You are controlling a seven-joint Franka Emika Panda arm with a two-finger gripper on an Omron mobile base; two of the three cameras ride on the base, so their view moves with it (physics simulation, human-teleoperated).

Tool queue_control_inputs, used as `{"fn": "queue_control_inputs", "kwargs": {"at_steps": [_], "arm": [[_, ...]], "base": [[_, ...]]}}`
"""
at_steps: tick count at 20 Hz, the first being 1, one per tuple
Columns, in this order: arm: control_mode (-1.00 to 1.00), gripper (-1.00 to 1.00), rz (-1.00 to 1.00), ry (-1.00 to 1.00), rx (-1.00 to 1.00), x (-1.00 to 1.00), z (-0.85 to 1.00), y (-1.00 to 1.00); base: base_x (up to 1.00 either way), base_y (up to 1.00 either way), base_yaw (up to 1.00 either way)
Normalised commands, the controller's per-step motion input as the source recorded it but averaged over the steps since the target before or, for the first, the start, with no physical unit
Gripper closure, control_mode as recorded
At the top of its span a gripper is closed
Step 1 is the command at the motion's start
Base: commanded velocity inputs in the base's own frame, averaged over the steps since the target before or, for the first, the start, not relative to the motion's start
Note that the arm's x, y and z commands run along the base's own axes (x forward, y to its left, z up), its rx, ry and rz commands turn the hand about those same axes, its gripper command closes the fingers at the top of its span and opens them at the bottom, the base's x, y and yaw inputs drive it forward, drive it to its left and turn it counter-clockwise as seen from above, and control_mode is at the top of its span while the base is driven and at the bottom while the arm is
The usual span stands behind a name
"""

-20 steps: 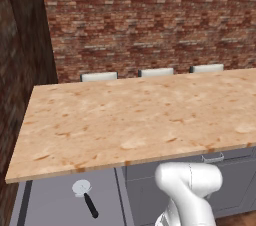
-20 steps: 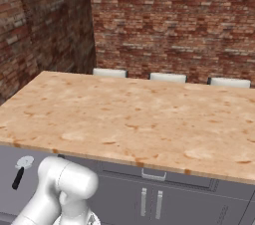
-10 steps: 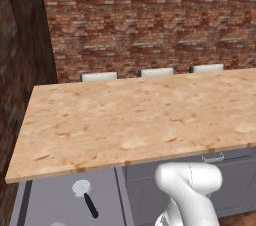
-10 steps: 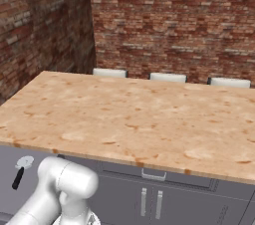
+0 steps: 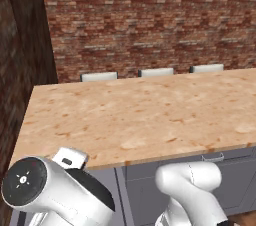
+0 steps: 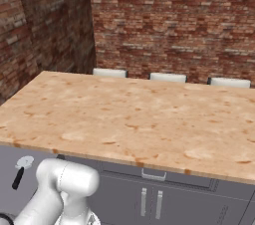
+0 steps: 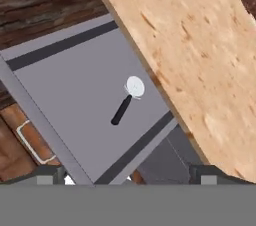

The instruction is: Take the pizza cutter from the drawer on the left and place it on the dining counter for cutting.

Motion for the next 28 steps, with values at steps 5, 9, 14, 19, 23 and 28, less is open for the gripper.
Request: {"fn": "queue_control_inputs", "kwargs": {"at_steps": [5,9,14,19,23,28], "arm": [[-1.00,-1.00,-0.01,0.29,0.13,0.87,-0.02,-0.09],[-1.00,-1.00,-0.11,0.14,0.06,0.72,-0.48,0.00],[-1.00,-1.00,-0.26,0.08,0.05,0.55,-0.51,-0.01],[-1.00,-1.00,-0.24,0.13,0.00,0.41,-0.36,-0.01],[-1.00,-1.00,-0.24,0.07,0.02,0.41,-0.56,-0.08],[-1.00,-1.00,-0.20,0.04,0.04,0.27,-0.74,-0.17]], "base": [[0.00,0.00,0.00],[0.00,0.00,0.00],[0.00,0.00,0.00],[0.00,0.00,0.00],[0.00,0.00,0.00],[0.00,0.00,0.00]]}}
